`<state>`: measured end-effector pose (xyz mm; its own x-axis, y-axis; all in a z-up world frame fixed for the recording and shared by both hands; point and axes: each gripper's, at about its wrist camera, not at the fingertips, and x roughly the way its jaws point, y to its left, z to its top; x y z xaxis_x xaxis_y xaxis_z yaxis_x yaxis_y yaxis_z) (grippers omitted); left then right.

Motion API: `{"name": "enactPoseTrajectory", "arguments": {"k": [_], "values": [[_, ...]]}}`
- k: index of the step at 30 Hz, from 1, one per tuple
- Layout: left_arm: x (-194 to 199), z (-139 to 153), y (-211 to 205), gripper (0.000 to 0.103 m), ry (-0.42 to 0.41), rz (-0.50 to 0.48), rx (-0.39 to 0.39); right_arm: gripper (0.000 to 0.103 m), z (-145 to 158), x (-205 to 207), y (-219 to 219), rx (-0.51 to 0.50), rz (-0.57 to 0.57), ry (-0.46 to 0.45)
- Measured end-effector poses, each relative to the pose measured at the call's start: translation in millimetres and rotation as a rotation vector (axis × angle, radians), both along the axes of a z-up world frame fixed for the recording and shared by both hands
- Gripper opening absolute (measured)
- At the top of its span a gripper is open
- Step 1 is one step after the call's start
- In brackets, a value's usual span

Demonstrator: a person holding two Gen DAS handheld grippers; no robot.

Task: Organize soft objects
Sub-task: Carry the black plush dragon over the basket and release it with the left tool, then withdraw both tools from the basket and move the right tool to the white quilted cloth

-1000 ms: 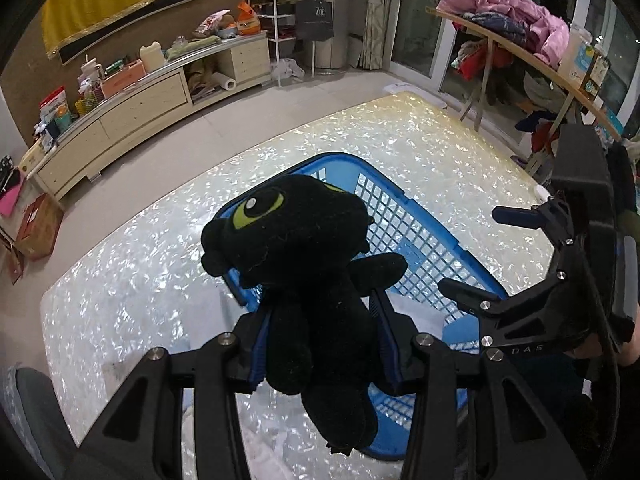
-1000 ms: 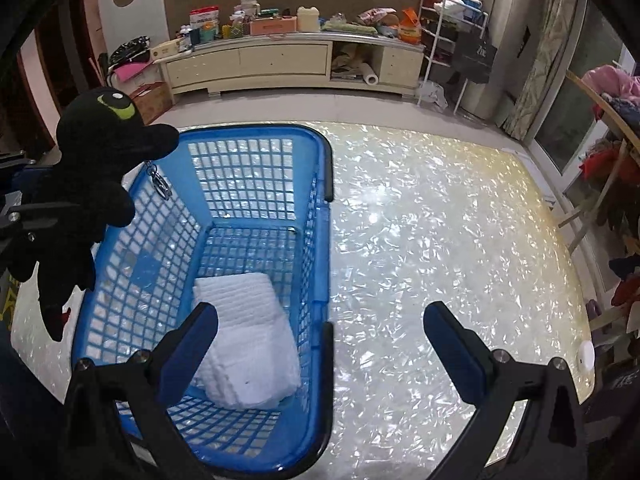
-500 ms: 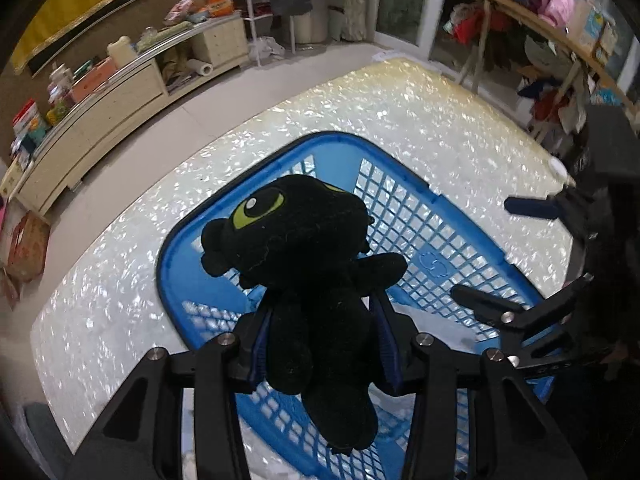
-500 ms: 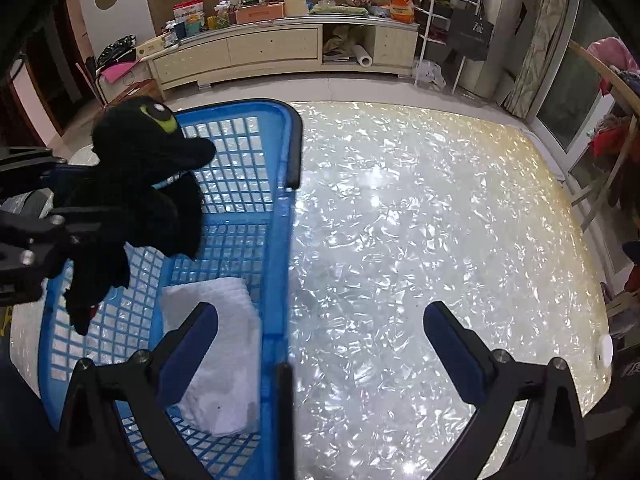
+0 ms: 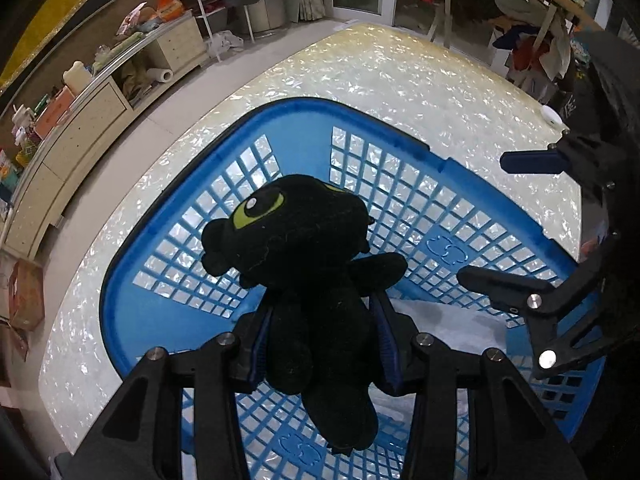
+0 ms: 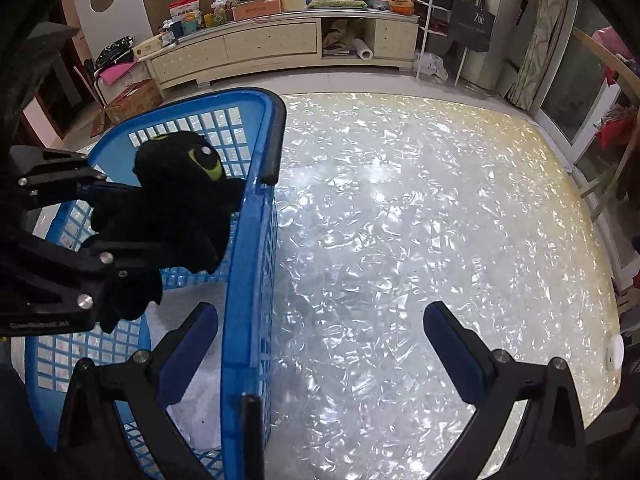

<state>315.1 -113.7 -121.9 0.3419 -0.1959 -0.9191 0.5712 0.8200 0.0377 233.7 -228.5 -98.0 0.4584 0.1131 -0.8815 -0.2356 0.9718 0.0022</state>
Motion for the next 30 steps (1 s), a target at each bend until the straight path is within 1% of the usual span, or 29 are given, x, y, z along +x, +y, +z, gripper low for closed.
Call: {"name": "enactPoseTrajectory", "arguments": {"k": [3,4,6,7,8,11,15,16,17,18,20,22,23,25,27,30], "values": [[0.3,-1.2,-0.7,0.045,0.000,-0.004,0.001,0.103,-0.2,0.4,-1.3,0.004,0.002,0.003],[0.2,-1.2,-0.8,0.047,-0.005,-0.009,0.007,0.103,-0.6,0.9,-1.6,0.005,0.000,0.004],[-1.2,0.5,-0.6,0.056,-0.029,-0.008,0.027,0.103,-0.5,1.6,-2.1,0.010,-0.001,0.009],[-2.0,2.4,-0.7,0.058,-0.047,-0.008,0.030,0.103,-0.4,1.1,-2.0,0.011,-0.002,0.010],[-3.2,5.9,0.1,0.064,-0.066,-0.004,0.034,0.103,0.1,0.3,-1.9,0.010,-0.002,0.009],[-6.2,17.4,3.1,0.065,-0.083,0.003,0.020,0.103,2.5,-2.1,-1.6,0.008,0.000,0.008],[-14.6,37.3,9.4,0.066,-0.112,0.044,-0.002,0.103,7.7,-5.9,-3.0,0.003,-0.003,-0.002],[-17.3,41.1,9.0,0.069,-0.120,0.054,-0.003,0.103,10.6,-8.2,-2.6,0.001,-0.003,-0.007],[-21.1,45.3,10.3,0.081,-0.129,0.063,-0.002,0.103,12.9,-9.9,-2.6,0.001,-0.004,-0.010],[-27.0,51.0,11.0,0.088,-0.147,0.071,-0.003,0.103,15.7,-12.0,-2.6,0.000,-0.004,-0.016],[-38.8,59.7,14.3,0.088,-0.172,0.082,-0.007,0.103,21.9,-16.6,-2.6,-0.001,-0.004,-0.028],[-50.6,68.8,19.4,0.091,-0.182,0.102,-0.025,0.103,28.9,-23.5,-2.0,-0.003,-0.001,-0.043],[-55.2,72.6,21.6,0.094,-0.185,0.113,-0.038,0.103,32.6,-26.7,-1.7,-0.005,0.001,-0.051],[-64.7,80.0,26.4,0.103,-0.185,0.141,-0.062,0.103,38.7,-32.5,-2.1,-0.005,0.005,-0.063],[-76.1,88.2,35.3,0.103,-0.198,0.185,-0.078,0.103,44.8,-37.5,-0.7,-0.005,0.006,-0.075],[-92.0,96.7,49.1,0.103,-0.200,0.213,-0.090,0.103,53.3,-45.9,3.4,0.002,0.017,-0.091]]}}
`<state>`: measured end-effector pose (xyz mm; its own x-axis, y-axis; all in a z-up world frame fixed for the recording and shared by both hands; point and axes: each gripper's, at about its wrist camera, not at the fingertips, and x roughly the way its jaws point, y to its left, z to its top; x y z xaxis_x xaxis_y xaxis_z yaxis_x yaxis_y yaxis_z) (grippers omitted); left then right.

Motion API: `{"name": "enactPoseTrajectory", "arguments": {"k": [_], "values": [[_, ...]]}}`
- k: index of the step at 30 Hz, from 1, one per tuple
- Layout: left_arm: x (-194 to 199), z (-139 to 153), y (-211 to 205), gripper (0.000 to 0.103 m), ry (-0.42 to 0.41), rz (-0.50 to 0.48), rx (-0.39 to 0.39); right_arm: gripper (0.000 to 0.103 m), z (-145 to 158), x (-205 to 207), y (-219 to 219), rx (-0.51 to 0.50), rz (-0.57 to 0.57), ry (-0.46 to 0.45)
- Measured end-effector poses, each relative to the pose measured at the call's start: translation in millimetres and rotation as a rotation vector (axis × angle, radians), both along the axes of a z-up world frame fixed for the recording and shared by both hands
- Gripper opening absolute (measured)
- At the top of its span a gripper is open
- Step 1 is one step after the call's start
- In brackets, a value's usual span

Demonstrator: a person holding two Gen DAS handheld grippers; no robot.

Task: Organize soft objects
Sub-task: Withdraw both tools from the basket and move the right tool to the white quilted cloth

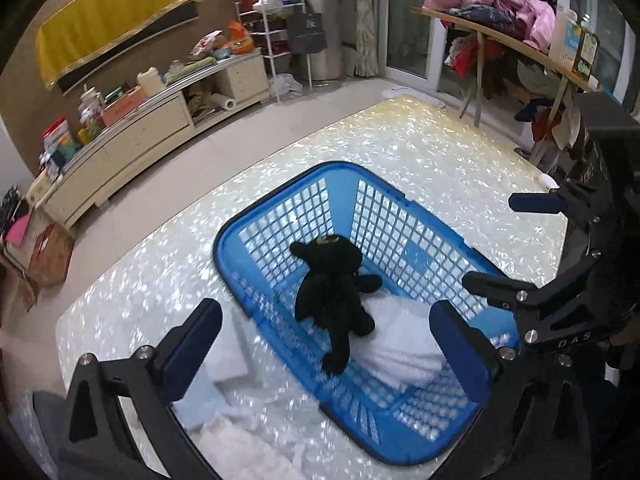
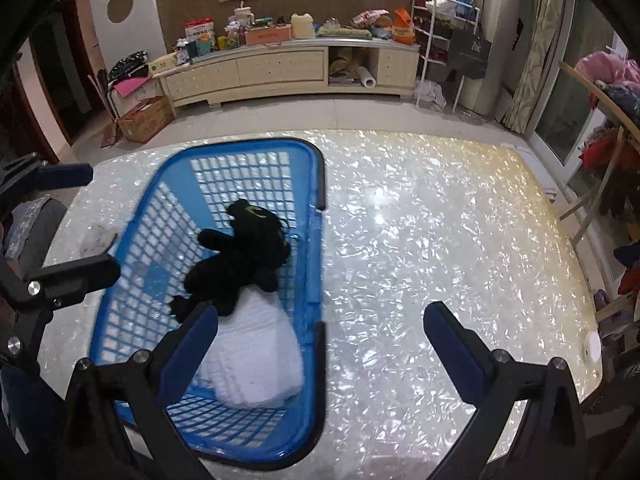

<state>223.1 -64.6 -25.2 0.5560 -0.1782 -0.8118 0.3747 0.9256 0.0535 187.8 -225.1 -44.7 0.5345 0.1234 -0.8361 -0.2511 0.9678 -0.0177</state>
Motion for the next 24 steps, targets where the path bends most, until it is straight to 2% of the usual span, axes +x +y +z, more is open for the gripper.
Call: {"name": "enactPoseTrajectory", "arguments": {"k": [3,15,24], "values": [[-17.7,8.7,12.0,0.103,-0.023,0.039,0.018,0.103,8.7,-10.4,10.0,0.006,0.026,-0.018],[-104.8,35.3,89.1,0.103,-0.091,0.218,-0.022,0.103,19.9,-44.6,78.1,0.025,0.156,-0.048],[-151.6,25.0,153.4,0.103,-0.067,0.378,-0.008,0.103,18.5,-67.6,137.3,0.041,0.283,-0.055]]}}
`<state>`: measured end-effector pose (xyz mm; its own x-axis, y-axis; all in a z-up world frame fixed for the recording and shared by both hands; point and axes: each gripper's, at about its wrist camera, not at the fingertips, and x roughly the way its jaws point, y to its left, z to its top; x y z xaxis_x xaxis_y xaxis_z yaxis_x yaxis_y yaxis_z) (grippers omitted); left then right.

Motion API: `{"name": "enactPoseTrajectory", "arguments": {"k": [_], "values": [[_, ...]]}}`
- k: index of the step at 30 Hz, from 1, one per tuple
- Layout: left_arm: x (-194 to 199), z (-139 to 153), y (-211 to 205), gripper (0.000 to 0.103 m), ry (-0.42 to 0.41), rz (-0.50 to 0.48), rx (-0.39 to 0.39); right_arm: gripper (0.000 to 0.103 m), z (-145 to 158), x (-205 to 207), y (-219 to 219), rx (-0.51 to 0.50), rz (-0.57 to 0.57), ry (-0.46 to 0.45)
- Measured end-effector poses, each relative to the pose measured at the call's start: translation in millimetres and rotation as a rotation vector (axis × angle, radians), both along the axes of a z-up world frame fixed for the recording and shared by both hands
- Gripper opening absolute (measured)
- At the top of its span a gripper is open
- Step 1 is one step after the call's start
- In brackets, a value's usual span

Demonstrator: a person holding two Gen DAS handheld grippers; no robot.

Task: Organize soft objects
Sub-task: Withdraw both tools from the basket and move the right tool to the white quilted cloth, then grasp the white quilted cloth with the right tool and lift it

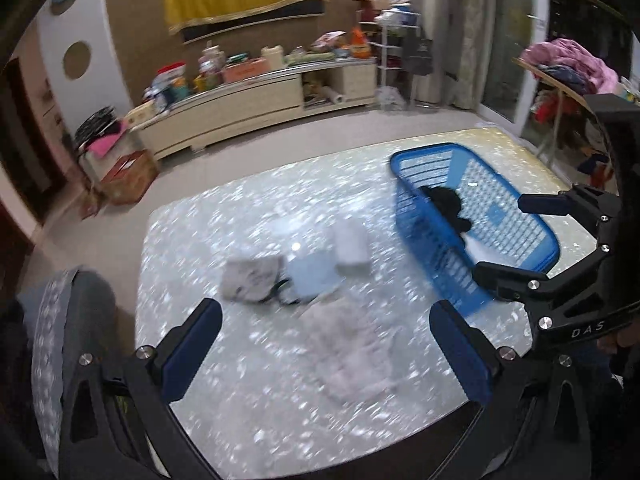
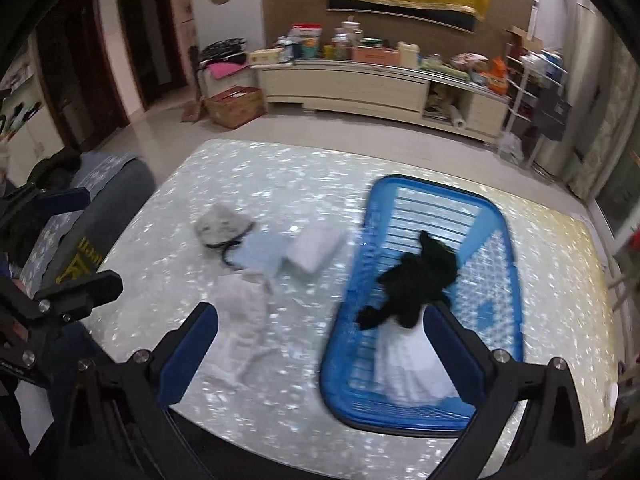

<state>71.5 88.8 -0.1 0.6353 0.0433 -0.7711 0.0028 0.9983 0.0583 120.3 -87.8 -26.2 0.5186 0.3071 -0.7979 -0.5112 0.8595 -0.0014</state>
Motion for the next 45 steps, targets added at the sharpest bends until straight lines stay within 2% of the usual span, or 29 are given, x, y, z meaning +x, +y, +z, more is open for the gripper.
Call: {"name": "enactPoseTrajectory", "arguments": {"k": [6,16,19,28,33,37,45], "values": [[-27.5,-14.5,36.4,0.103,0.024,0.066,-0.013,0.103,-8.5,-9.1,41.2,-0.017,0.093,0.008],[-35.3,-49.0,78.0,0.103,0.083,0.122,-0.078,0.103,-33.4,-2.3,88.5,-0.027,0.153,0.076],[-34.4,-62.8,86.0,0.103,0.106,0.129,-0.089,0.103,-47.6,1.5,99.4,-0.023,0.163,0.123],[-26.0,-110.3,104.0,0.103,0.189,0.150,-0.114,0.103,-100.3,5.0,130.9,-0.105,0.201,0.218],[-19.1,-135.3,112.9,0.103,0.221,0.167,-0.126,0.103,-126.4,10.2,138.1,-0.153,0.182,0.261],[-10.7,-156.1,116.6,0.103,0.250,0.173,-0.135,0.103,-146.5,20.0,138.7,-0.143,0.154,0.322],[2.8,-179.7,122.5,0.103,0.284,0.167,-0.155,0.103,-175.4,31.5,143.2,-0.191,0.117,0.361]]}}
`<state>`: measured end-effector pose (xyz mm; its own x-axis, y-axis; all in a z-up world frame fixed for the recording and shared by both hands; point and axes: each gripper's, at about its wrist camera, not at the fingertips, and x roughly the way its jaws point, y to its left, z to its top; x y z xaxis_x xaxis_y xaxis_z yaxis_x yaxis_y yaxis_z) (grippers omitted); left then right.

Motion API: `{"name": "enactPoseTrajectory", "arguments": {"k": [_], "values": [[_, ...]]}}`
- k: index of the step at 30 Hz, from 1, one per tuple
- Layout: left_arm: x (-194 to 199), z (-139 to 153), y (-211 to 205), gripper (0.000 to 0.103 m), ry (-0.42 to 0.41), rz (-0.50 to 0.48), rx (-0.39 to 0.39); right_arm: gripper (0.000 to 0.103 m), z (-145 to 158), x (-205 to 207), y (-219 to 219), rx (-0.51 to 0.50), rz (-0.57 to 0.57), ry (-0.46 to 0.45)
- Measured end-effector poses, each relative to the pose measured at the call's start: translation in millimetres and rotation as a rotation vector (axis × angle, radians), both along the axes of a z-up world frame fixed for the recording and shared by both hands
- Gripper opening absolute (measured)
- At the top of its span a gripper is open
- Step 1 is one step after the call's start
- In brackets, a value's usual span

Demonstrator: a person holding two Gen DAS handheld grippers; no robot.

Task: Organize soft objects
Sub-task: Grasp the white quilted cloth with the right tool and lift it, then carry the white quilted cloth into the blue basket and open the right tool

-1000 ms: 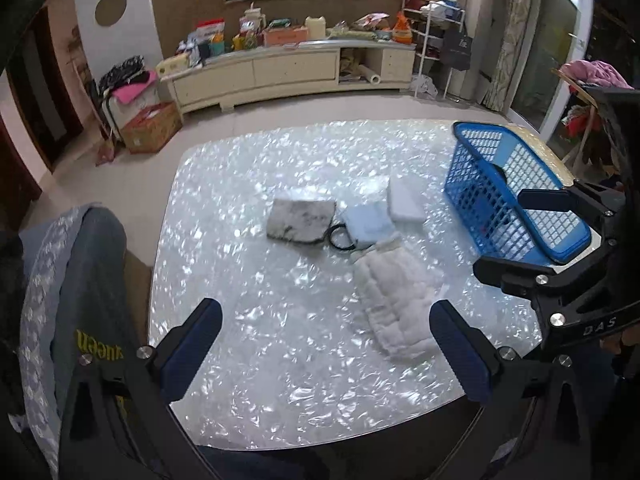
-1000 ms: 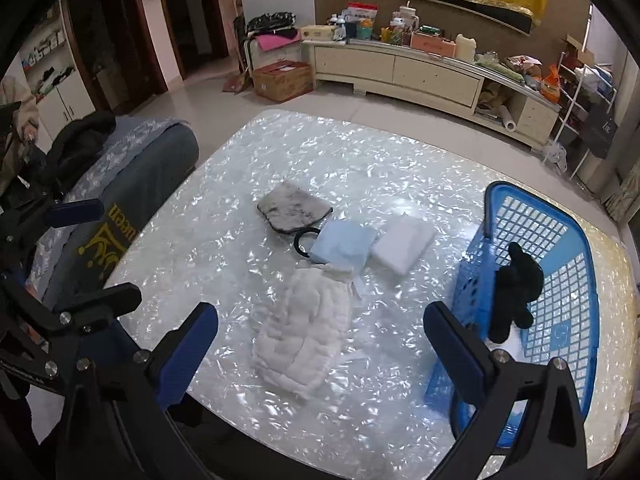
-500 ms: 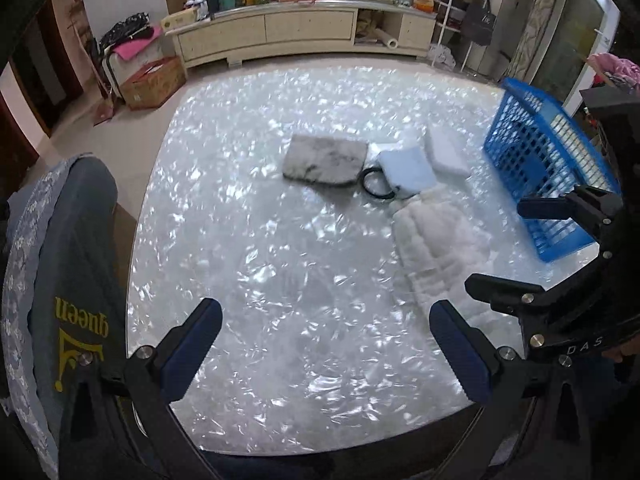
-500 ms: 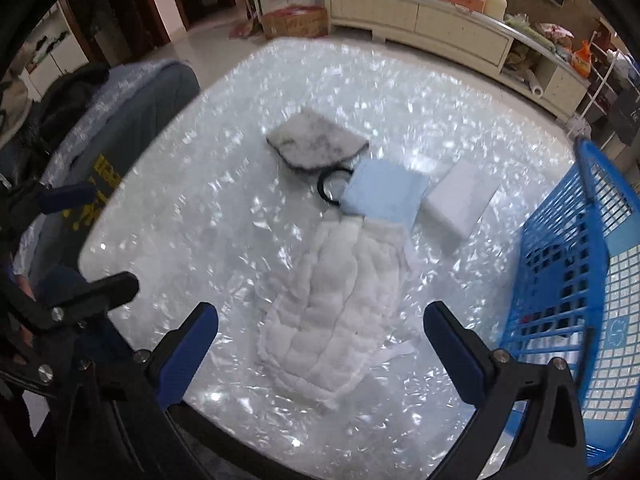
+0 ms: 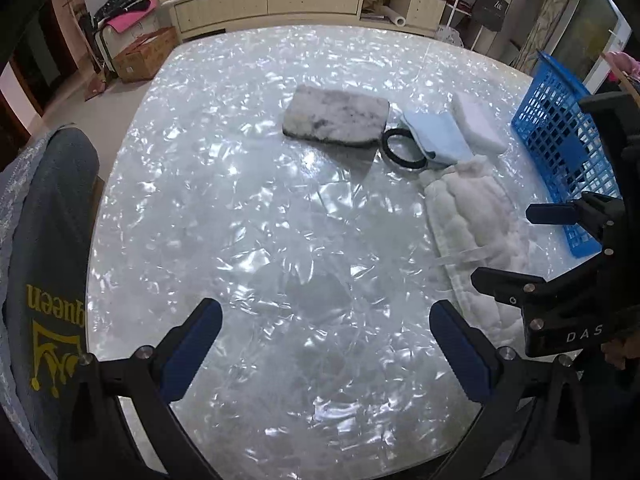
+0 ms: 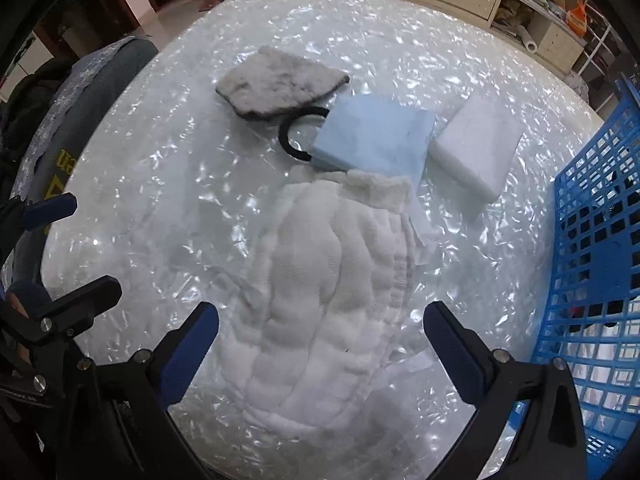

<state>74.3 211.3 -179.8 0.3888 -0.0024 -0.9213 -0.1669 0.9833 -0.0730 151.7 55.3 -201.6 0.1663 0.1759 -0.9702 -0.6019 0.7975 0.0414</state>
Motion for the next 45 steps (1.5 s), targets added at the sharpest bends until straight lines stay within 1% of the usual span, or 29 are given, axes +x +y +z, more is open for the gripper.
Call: {"name": "enactPoseTrajectory", "arguments": {"k": [4,8,10,12,15,16,17,18,19,20,22,23,27,31,35,41,45], "values": [[4.7,-5.6,1.2,0.103,0.007,-0.008,0.004,0.103,-12.5,4.1,2.3,-0.025,-0.014,0.012],[6.0,-5.5,2.2,0.103,0.002,-0.009,-0.003,0.103,-24.6,5.8,2.0,-0.011,-0.028,0.057],[5.9,-5.6,2.5,0.103,0.002,-0.008,-0.004,0.102,-30.4,3.8,3.3,-0.021,-0.024,0.040],[5.4,-5.3,2.3,0.103,0.000,-0.008,-0.001,0.098,-32.4,1.6,3.7,-0.028,-0.027,0.024],[5.2,-4.9,1.6,0.103,-0.003,-0.012,-0.002,0.082,-32.4,-8.3,5.9,-0.025,-0.004,-0.005],[5.2,-4.4,1.1,0.103,-0.005,-0.011,0.001,0.071,-31.1,-11.3,8.6,-0.022,0.004,-0.008],[4.9,-3.7,0.2,0.103,-0.008,-0.012,0.002,0.057,-29.8,-13.3,9.2,-0.017,0.010,-0.010],[4.6,-3.2,-0.7,0.103,-0.010,-0.013,0.002,0.050,-26.1,-15.7,7.8,-0.011,0.016,-0.011],[4.1,-2.4,-1.5,0.103,-0.013,-0.014,0.003,0.039,-23.6,-19.1,8.8,0.002,0.025,-0.014],[3.7,-1.4,-2.7,0.103,-0.017,-0.017,0.003,0.032,-21.4,-20.9,8.6,0.012,0.029,-0.014],[2.8,0.3,-4.2,0.103,-0.022,-0.023,0.002,0.024,-18.7,-24.1,8.6,0.029,0.039,-0.004],[2.9,1.5,-4.8,0.103,-0.025,-0.025,0.002,0.022,-18.1,-25.9,8.5,0.037,0.040,0.002],[3.8,8.2,-6.6,0.103,-0.035,-0.032,-0.005,0.021,-13.6,-30.0,1.7,0.062,0.027,0.038],[4.0,22.7,-13.2,0.103,-0.061,-0.046,-0.006,0.021,9.1,-30.2,-13.9,0.077,0.023,0.020],[3.8,38.9,-21.9,0.103,-0.094,-0.054,-0.032,0.021,29.1,-33.9,-24.4,0.097,0.025,0.002],[10.0,54.5,-46.6,0.103,-0.065,-0.121,-0.046,0.021,57.7,-42.2,-42.9,0.107,0.041,-0.020],[15.4,69.2,-65.3,0.103,-0.063,-0.158,-0.043,0.021,80.2,-46.7,-51.4,0.115,0.046,-0.052]]}}
